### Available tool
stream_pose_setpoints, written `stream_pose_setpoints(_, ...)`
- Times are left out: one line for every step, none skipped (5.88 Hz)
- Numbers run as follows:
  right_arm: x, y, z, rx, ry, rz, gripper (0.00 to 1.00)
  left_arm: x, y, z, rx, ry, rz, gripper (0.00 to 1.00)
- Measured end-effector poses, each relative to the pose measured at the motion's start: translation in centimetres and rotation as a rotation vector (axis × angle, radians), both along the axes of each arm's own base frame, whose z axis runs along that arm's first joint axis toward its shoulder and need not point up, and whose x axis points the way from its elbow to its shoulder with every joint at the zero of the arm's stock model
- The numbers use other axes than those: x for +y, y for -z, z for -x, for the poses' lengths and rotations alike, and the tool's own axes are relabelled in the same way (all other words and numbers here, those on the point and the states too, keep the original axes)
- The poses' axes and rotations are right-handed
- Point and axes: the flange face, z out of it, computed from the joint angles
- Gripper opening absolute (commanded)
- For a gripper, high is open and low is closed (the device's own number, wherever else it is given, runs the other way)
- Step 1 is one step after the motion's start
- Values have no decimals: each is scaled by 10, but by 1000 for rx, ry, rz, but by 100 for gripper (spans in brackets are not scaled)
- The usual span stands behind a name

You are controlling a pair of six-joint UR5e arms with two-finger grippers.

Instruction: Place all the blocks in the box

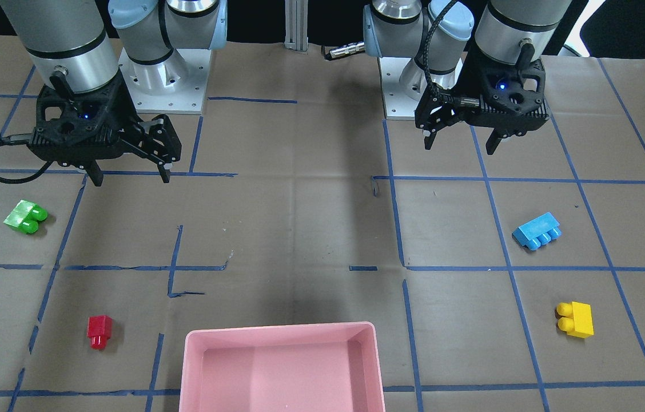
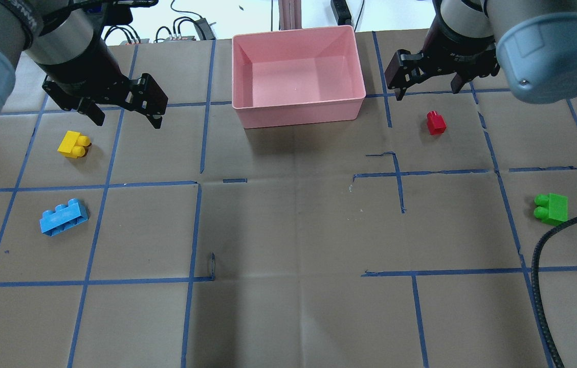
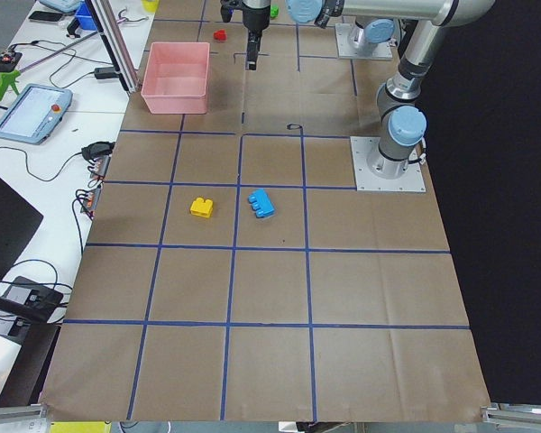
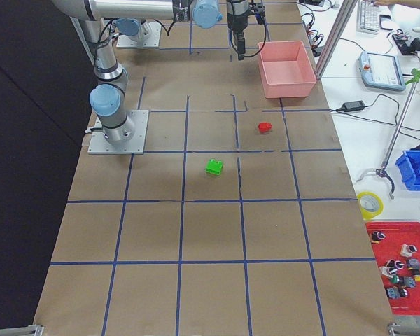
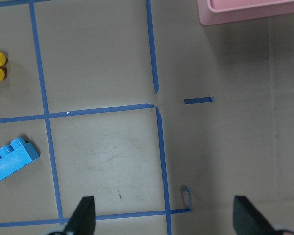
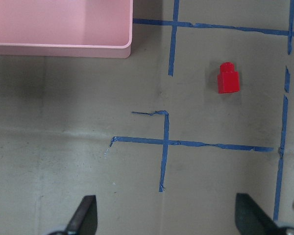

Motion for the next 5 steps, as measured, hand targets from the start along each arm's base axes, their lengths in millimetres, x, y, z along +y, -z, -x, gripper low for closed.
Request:
stream_pose_setpoints(-1,-1,1,0,3,2,100,0,-1,0,1,-1,1,100)
stream_pose_setpoints(-1,-1,3,2,5,-1,100,2,-2,0,1,-1,5,100)
stream_pose_setpoints(0,0,2,2,5,-6,100,3,-3,0,1,-1,5,100)
stream_pose_setpoints(0,2,2,1,4,-12,100,4,-4,0,1,2,8,100)
stream_pose_setpoints(1,5,2,0,4,-17,100,5,-5,-1,0,6,10,100)
